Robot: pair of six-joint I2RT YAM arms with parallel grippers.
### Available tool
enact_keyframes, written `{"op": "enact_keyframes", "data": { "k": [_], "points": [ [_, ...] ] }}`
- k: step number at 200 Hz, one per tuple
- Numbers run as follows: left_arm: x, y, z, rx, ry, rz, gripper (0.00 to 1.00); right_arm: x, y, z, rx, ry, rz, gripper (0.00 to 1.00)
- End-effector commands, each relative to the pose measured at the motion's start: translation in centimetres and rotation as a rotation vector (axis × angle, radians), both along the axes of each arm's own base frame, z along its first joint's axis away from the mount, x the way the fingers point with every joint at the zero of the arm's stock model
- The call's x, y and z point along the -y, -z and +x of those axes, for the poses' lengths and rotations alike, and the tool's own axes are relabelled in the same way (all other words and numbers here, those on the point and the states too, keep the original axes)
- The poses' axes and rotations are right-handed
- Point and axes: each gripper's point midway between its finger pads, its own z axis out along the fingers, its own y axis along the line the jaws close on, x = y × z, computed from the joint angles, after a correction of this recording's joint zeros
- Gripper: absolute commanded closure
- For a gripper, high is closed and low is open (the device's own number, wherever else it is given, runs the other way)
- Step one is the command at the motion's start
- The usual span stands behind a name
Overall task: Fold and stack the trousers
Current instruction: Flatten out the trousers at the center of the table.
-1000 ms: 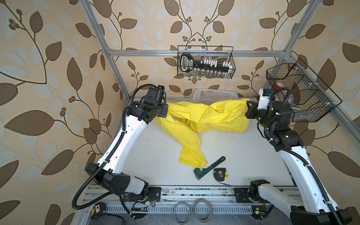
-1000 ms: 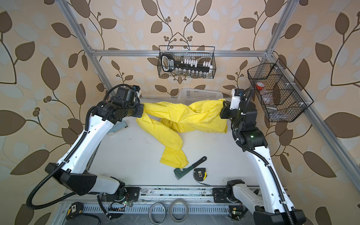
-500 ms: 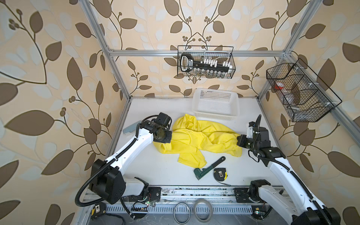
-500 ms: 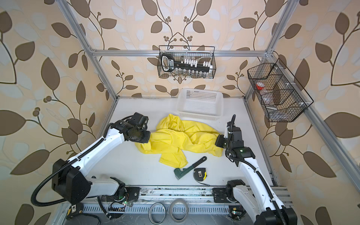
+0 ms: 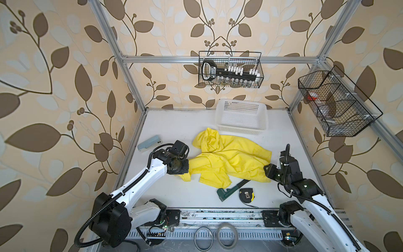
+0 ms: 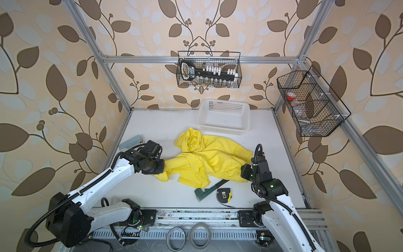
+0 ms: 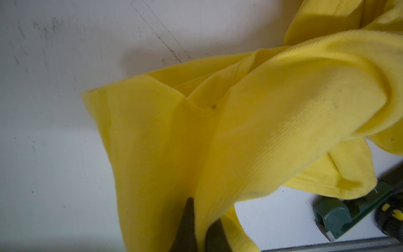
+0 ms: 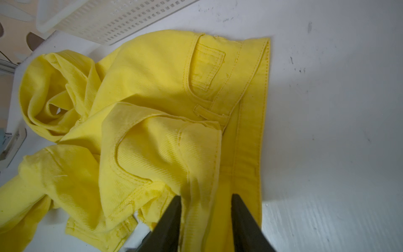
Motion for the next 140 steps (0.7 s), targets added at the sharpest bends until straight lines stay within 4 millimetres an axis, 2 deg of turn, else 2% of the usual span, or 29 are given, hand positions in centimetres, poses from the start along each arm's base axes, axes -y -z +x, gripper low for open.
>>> {"op": "enact_keyframes", "data": {
  "k": [1,15,39,56,72,97,108,122,140],
  "points": [
    [-0.1,-1.0,-0.1,0.028,-0.02,-0.012,0.9,1.8,-3.4,0.6,0.06,0.08,-0.065,0.43],
    [-0.2,-1.2,0.1,0.039,-0.02,-0.004,0.82,2.2,-3.9,1.6,0.062,0.08,-0.086,0.33],
    [-0.3,-1.3,0.4,0.046,-0.015,0.01,0.67,1.9,-3.3,3.9,0.052,0.045,-0.061,0.3],
    [-0.4,-1.8,0.9,0.064,-0.019,0.018,0.57,1.6,-1.7,5.1,0.004,0.018,-0.068,0.28],
    [-0.5,-2.6,1.4,0.087,-0.012,0.027,0.47,0.8,0.7,5.5,-0.063,-0.026,-0.03,0.27],
    [0.2,-3.3,2.2,0.1,0.032,0.019,0.27,-1.3,2.2,5.8,-0.078,-0.087,0.069,0.24],
    [0.7,-3.0,2.5,0.092,0.056,0.013,0.21,-2.6,2.2,5.8,-0.069,-0.129,0.131,0.26],
    [1.3,-2.3,2.6,0.07,0.098,0.005,0.17,-3.8,1.9,5.7,-0.061,-0.168,0.163,0.3],
    [2.2,-1.4,3.2,0.051,0.148,-0.006,0.16,-4.5,1.1,5.6,-0.034,-0.193,0.185,0.45]
  ]
}}
